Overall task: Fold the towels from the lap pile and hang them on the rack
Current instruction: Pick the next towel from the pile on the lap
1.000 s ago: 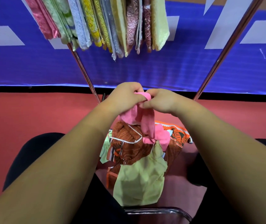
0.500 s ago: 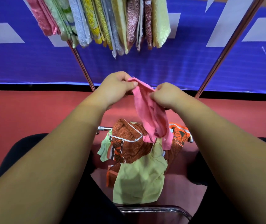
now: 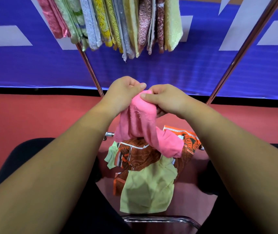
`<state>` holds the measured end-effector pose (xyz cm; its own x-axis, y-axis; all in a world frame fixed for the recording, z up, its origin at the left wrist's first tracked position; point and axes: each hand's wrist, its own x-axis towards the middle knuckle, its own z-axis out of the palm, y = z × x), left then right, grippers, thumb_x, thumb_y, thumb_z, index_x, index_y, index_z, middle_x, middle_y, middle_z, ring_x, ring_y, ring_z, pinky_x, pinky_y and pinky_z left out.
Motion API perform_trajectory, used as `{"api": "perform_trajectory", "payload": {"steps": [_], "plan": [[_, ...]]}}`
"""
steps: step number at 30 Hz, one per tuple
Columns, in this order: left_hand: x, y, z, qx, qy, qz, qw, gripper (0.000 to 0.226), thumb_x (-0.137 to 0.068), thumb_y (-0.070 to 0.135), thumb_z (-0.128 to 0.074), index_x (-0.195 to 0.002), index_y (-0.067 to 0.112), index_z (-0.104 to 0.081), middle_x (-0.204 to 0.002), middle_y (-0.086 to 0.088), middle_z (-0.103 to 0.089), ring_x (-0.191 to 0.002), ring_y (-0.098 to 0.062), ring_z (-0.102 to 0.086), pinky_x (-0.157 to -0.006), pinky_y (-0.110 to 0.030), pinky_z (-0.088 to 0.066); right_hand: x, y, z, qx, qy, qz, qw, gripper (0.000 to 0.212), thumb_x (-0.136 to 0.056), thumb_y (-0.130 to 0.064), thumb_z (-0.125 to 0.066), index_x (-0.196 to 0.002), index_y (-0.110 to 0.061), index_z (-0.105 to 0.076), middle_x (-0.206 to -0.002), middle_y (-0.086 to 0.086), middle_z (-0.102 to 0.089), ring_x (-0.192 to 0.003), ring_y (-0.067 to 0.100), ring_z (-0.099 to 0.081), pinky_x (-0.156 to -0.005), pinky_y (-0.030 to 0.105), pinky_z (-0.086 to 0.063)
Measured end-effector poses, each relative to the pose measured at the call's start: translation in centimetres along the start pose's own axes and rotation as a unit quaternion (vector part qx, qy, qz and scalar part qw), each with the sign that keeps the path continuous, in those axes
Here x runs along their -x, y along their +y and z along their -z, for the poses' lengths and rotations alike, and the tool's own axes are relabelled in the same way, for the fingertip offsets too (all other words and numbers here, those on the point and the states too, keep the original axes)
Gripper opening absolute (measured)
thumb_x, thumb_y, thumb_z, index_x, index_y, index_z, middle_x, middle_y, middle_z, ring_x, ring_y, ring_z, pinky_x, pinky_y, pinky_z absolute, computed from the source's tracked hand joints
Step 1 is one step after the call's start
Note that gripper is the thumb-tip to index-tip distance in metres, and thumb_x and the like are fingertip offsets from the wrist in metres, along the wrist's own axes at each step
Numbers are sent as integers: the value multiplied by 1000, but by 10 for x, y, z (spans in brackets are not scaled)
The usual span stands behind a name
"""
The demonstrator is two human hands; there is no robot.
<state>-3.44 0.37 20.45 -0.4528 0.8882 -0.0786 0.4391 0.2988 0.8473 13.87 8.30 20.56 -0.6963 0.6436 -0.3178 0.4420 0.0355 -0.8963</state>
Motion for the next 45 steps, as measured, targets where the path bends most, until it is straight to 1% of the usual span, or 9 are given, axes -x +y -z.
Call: {"api": "perform_trajectory", "payload": {"steps": [5,11,15,20,22,26,31,35,45], "plan": [[-1,17,-5,-90,-51,-15,995,66,-95,68,-54,-88,4,-68,-79,-3,-64,-74,-17,-57,-82,-48,-54,-2,-4,9,-10,111,-15,994,24,-102,-32,-70,-99,-8,-71,-71,13,-67,-58,28,-66,-60,51,-65],[-8,3,0,-207,-47,-23,977,42,-88,63,-74,-88,21,-69,-87,5,-70,-87,-17,-65,-72,-34,-47,-17,19,38,-7,402,-52,914,26,-105,-34,-53,-101,-11,-64,-93,4,-65,-91,29,-63,-79,35,-48],[-10,-8,14,-358,-19,29,933,39,-83,55,-78,-77,22,-59,-79,4,-60,-92,-31,-65,-71,-36,-43,-21,29,54,-69,476,-107,870,18,-111,-29,-41,-108,-15,-53,-96,1,-57,-91,27,-55,-78,32,-41],[-3,6,13,-139,-60,142,978,41,-76,49,-90,-79,15,-67,-86,-8,-71,-80,-29,-70,-69,-43,-54,-18,25,59,-34,441,-121,889,37,-107,-28,-41,-117,-4,-67,-112,14,-69,-100,34,-63,-85,33,-48],[-2,12,10,13,-73,208,975,34,-78,46,-88,-83,16,-71,-77,-6,-71,-64,-23,-66,-67,-37,-56,-18,26,57,-24,418,-112,901,35,-101,-32,-44,-99,-8,-70,-100,13,-71,-94,36,-65,-90,43,-54],[-6,9,6,191,-105,267,939,12,-90,21,-62,-99,13,-66,-83,-11,-65,-67,-25,-64,-96,-53,-55,-11,20,49,0,355,-83,931,35,-99,-32,-56,-68,-18,-61,-68,-4,-58,-76,26,-57,-73,35,-49],[-4,7,-7,222,-100,227,943,14,-104,4,-57,-110,3,-69,-84,-9,-71,-66,-13,-70,-63,-28,-59,-7,12,32,86,279,-24,956,37,-97,-35,-63,-60,-31,-67,-66,-10,-66,-82,23,-71,-77,34,-58],[-4,10,-15,237,-137,238,932,35,-104,-7,-43,-129,-1,-66,-89,-9,-71,-69,-15,-70,-61,-27,-61,-11,16,13,108,217,26,970,27,-98,-41,-64,-81,-26,-78,-71,-5,-72,-75,24,-73,-81,45,-62],[-17,5,-25,347,-55,283,893,38,-97,-16,-42,-124,-3,-64,-91,-13,-76,-73,-21,-77,-86,-41,-65,-5,16,-12,186,151,111,965,24,-103,-33,-64,-120,-35,-81,-113,-10,-81,-107,7,-70,-82,18,-46]]}}
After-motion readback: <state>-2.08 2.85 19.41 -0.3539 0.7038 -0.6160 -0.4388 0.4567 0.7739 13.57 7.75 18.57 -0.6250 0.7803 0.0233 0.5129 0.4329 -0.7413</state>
